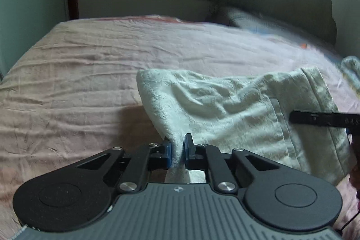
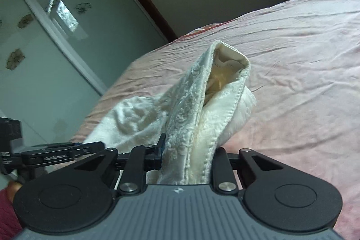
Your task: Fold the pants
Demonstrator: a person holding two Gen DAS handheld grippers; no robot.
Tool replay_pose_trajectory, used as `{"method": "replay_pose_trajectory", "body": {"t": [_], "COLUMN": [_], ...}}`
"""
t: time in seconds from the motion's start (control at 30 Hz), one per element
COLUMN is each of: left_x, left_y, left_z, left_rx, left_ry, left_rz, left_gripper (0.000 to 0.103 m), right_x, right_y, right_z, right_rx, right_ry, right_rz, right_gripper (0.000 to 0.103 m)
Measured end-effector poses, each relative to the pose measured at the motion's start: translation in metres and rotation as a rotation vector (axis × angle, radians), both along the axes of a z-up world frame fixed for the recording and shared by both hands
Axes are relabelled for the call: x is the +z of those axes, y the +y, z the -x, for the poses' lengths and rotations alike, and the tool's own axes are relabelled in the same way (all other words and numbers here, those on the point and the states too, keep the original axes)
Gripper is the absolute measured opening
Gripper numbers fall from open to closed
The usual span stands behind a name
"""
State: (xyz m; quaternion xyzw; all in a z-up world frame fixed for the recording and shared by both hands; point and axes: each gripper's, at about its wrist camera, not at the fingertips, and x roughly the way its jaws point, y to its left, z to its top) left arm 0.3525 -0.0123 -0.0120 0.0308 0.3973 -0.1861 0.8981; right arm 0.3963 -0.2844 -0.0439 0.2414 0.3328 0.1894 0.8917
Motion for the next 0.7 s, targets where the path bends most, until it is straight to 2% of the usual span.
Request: {"method": "replay_pose_trajectory", "body": {"t": [0.03,0.07,0.1,0.17,0.2,0.27,0.3,0.33,0.4,0.47,0.5,0.53,0.57,0.63,0.7], "left_x": [-0.004,-0.006,-0.005,0.002,0.008,0.019,0.023,0.025,0.022,0.005,-0.007,-0.014,-0.013,0.002,0.013], "left_y": [0.0,0.004,0.011,0.027,0.035,0.047,0.05,0.051,0.04,0.018,0.008,0.005,0.009,0.024,0.036], "left_z": [-0.003,-0.003,-0.002,0.01,0.018,0.036,0.047,0.055,0.071,0.077,0.078,0.08,0.081,0.092,0.103], "left_rx": [0.021,0.045,0.075,0.127,0.151,0.16,0.14,0.121,0.059,-0.004,-0.021,-0.014,0.014,0.049,0.063], "left_ry": [0.021,0.036,0.034,-0.012,-0.035,-0.072,-0.077,-0.073,-0.057,-0.045,-0.044,-0.05,-0.053,-0.072,-0.104], "left_rz": [-0.018,-0.022,-0.023,-0.041,-0.059,-0.067,-0.055,-0.042,-0.042,-0.152,-0.226,-0.259,-0.25,-0.174,-0.144], "left_gripper": [0.028,0.035,0.042,0.042,0.043,0.044,0.047,0.054,0.058,0.059,0.06,0.057,0.057,0.056,0.062], "right_x": [-0.005,-0.011,-0.014,-0.011,-0.003,0.026,0.039,0.048,0.056,0.048,0.038,0.029,0.023,0.028,0.044], "right_y": [0.0,-0.001,-0.004,-0.013,-0.014,0.0,0.014,0.028,0.052,0.073,0.076,0.075,0.07,0.053,0.038], "right_z": [-0.005,-0.009,-0.01,0.003,0.014,0.042,0.056,0.067,0.081,0.081,0.078,0.071,0.066,0.076,0.103], "right_rx": [-0.005,-0.024,-0.069,-0.146,-0.198,-0.294,-0.282,-0.226,-0.06,0.042,0.034,-0.002,-0.059,-0.188,-0.193], "right_ry": [0.034,0.084,0.123,0.125,0.097,-0.013,-0.089,-0.141,-0.174,-0.129,-0.09,-0.051,-0.034,-0.007,-0.076], "right_rz": [0.013,0.028,0.041,-0.011,0.01,0.206,0.305,0.349,0.34,0.379,0.433,0.486,0.514,0.494,0.372], "right_gripper": [0.027,0.038,0.041,0.043,0.043,0.046,0.046,0.046,0.044,0.044,0.044,0.043,0.043,0.046,0.044]}}
